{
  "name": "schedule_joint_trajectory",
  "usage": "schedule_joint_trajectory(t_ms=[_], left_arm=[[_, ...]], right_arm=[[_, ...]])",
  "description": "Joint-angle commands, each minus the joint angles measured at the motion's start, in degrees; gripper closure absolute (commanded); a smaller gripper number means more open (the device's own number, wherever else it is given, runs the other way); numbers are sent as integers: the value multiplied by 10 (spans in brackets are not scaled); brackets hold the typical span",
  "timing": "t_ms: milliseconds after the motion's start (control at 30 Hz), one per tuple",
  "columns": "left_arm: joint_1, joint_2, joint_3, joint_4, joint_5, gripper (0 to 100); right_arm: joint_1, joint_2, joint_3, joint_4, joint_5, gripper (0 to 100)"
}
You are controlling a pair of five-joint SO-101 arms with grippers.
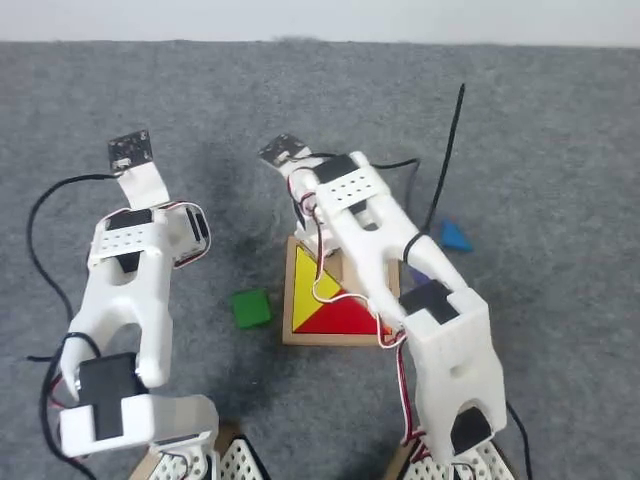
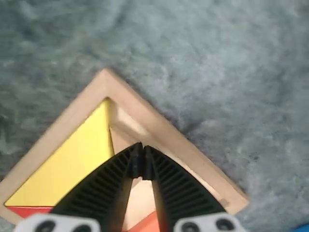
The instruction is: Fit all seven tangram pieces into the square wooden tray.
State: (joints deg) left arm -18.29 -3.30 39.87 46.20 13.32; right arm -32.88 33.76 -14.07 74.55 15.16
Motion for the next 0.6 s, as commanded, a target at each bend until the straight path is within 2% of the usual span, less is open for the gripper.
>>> schedule_joint_trajectory(t_ms=[0, 133, 367, 567], left_arm=[[4, -4, -7, -11, 3, 848], [4, -4, -7, -11, 3, 848], [5, -4, -7, -12, 3, 848], [5, -4, -7, -13, 3, 848]], right_arm=[[-15, -23, 9, 1, 16, 991], [-11, -123, 83, -47, 13, 990], [-12, -335, 363, -219, -3, 990], [-12, -327, 398, -224, -2, 990]])
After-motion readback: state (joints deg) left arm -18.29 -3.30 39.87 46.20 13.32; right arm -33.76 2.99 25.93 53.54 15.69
